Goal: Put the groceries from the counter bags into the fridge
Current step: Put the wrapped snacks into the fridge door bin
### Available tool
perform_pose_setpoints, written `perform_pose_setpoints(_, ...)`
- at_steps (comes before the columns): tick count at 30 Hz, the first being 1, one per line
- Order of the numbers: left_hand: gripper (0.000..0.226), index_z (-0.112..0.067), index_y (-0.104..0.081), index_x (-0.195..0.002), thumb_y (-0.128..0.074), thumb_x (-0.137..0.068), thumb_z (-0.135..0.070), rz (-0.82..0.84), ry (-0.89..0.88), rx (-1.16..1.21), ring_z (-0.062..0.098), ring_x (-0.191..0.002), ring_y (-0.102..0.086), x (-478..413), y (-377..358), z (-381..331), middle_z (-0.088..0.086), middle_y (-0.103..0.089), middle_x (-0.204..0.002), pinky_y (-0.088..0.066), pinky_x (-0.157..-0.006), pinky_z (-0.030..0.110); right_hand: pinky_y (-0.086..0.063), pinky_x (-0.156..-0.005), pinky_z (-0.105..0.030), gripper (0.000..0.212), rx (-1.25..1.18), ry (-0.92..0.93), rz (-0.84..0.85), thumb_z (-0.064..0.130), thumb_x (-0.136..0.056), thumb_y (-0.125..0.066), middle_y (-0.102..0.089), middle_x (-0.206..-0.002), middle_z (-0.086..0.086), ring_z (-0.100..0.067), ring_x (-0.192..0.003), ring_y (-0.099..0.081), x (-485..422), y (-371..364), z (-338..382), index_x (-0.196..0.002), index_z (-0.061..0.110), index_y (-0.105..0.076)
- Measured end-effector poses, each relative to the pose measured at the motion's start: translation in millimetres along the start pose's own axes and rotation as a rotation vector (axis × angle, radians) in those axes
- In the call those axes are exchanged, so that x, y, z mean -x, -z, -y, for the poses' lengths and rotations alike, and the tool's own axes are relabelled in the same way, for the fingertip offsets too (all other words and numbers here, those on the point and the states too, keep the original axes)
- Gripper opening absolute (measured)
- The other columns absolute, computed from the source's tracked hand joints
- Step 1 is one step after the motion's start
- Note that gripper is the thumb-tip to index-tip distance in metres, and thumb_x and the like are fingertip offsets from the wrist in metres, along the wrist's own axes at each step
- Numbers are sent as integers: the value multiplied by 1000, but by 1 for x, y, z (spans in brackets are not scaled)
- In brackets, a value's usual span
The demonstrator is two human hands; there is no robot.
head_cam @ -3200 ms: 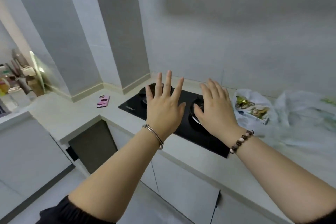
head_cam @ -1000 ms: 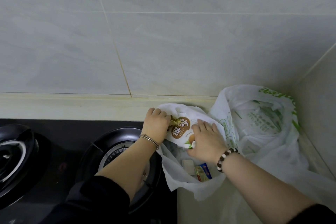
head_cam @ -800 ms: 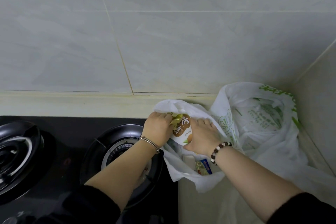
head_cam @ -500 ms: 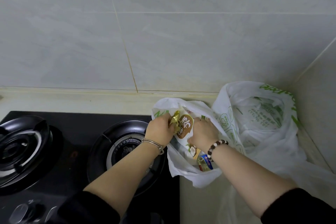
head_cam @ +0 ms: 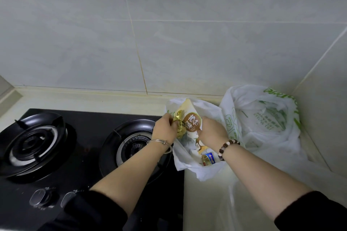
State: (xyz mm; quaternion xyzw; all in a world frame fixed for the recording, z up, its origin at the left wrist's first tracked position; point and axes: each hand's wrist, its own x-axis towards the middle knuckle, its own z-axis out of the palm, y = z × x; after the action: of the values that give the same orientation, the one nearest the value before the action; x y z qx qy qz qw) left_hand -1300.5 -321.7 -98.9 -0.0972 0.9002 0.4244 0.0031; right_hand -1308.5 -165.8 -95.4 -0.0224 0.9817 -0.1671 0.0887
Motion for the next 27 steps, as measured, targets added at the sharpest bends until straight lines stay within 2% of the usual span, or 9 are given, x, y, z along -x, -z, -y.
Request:
perform_pose_setpoints(6, 19, 0, -56, -98, -51, -95, -18, -26, 42, 75, 24, -79, -51, 19, 11, -17, 7, -57, -86, -36, -67, 26, -49, -69, -35, 23, -100, 20, -112, 26, -92, -54, -64, -100, -9, -29, -90, -61, 20, 24, -1, -108, 10, -50)
perform_pose_setpoints(8, 15, -4, -54, -91, -51, -95, -19, -27, 57, 121, 25, -79, -54, 26, 11, -20, 9, -57, -85, -42, -71, 27, -51, -73, -37, 21, -183, 24, -143, 25, -91, -55, -64, -99, -7, -29, -90, -60, 27, 28, -1, -107, 11, -52)
perform_pose_setpoints(10, 17, -12, -50, -79, -51, -94, -20, -35, 102, 241, 32, -84, -60, 31, 11, -20, 11, -58, -85, -53, -78, 40, -52, -75, -37, 21, -264, 43, -168, 24, -90, -55, -65, -101, -5, -28, -90, -60, 33, 31, 0, -108, 13, -54)
perform_pose_setpoints(11, 19, -15, -48, -76, -51, -94, -20, -49, 135, 296, 35, -86, -62, 33, 11, -19, 12, -58, -85, -55, -78, 48, -52, -76, -37, 21, -300, 57, -176, 24, -90, -55, -65, -101, -5, -27, -91, -60, 36, 31, 1, -108, 14, -55)
perform_pose_setpoints(13, 19, -16, -47, -75, -50, -94, -20, -87, 182, 367, 38, -90, -62, 42, 13, -17, 13, -58, -87, -56, -74, 53, -51, -76, -36, 21, -351, 81, -174, 24, -90, -56, -64, -101, -5, -26, -91, -59, 42, 33, 4, -107, 12, -56)
perform_pose_setpoints(16, 13, -7, -50, -88, -46, -97, -16, -158, 223, 440, 31, -88, -61, 66, 28, -22, 11, -56, -92, -59, -66, 46, -48, -72, -32, 20, -370, 140, -157, 25, -90, -56, -63, -99, -4, -23, -88, -57, 51, 32, 15, -106, 11, -57)
perform_pose_setpoints(18, 12, -5, -52, -97, -45, -98, -15, -197, 251, 479, 27, -88, -60, 79, 38, -16, 7, -55, -92, -59, -67, 45, -45, -69, -30, 19, -384, 190, -135, 25, -91, -56, -62, -98, -2, -20, -84, -54, 58, 30, 26, -105, 13, -57)
perform_pose_setpoints(24, 14, -9, -52, -86, -49, -96, -18, -392, 380, 627, 29, -92, -60, 132, 79, 18, 7, -55, -91, -57, -73, 52, -39, -65, -27, 18, -362, 356, -81, 25, -91, -56, -56, -89, 1, -17, -78, -49, 89, 15, 79, -102, 11, -55)
perform_pose_setpoints(27, 13, -9, -51, -84, -52, -94, -16, -492, 440, 719, 31, -99, -59, 167, 107, 36, 13, -55, -103, -57, -71, 52, -38, -62, -26, 16, -354, 446, -68, 25, -90, -57, -59, -89, 1, -16, -76, -49, 112, 6, 112, -99, 12, -56)
